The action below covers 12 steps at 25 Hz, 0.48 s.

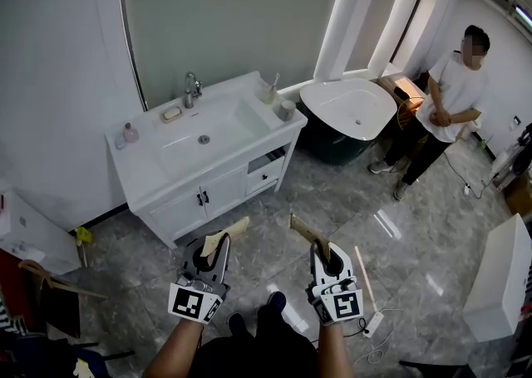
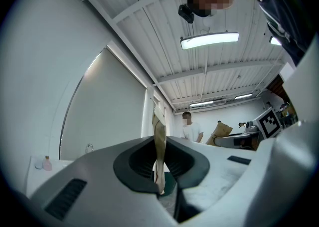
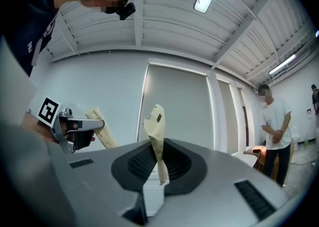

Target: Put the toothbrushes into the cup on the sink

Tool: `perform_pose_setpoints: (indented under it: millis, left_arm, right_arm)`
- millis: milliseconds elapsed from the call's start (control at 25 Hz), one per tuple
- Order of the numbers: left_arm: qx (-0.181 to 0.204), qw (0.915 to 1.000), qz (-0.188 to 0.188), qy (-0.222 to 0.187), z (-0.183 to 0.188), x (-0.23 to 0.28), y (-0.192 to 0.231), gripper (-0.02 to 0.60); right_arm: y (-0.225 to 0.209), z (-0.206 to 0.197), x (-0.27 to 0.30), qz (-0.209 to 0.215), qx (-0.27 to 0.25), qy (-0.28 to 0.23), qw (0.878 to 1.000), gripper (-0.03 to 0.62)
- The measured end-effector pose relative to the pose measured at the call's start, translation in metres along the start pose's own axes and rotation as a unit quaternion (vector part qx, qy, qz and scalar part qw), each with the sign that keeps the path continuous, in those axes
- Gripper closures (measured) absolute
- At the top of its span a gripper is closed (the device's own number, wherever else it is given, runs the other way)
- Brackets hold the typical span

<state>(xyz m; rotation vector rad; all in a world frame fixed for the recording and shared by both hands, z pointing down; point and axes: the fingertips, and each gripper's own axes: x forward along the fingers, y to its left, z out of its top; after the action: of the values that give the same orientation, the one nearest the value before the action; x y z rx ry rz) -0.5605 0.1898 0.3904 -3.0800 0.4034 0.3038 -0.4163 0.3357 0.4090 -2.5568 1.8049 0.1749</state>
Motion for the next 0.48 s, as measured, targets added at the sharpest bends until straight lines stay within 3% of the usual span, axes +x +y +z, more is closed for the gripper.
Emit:
perform_pose_setpoints:
  millis: [480]
  left_arm:
    - [0.0,1.0,0.004,-0.006,-0.005,0.026,0.015,0.534]
  right_arm:
    - [-0.015,-0.002,0.026,-0.003,-0.023,0.007,1.0,0.545]
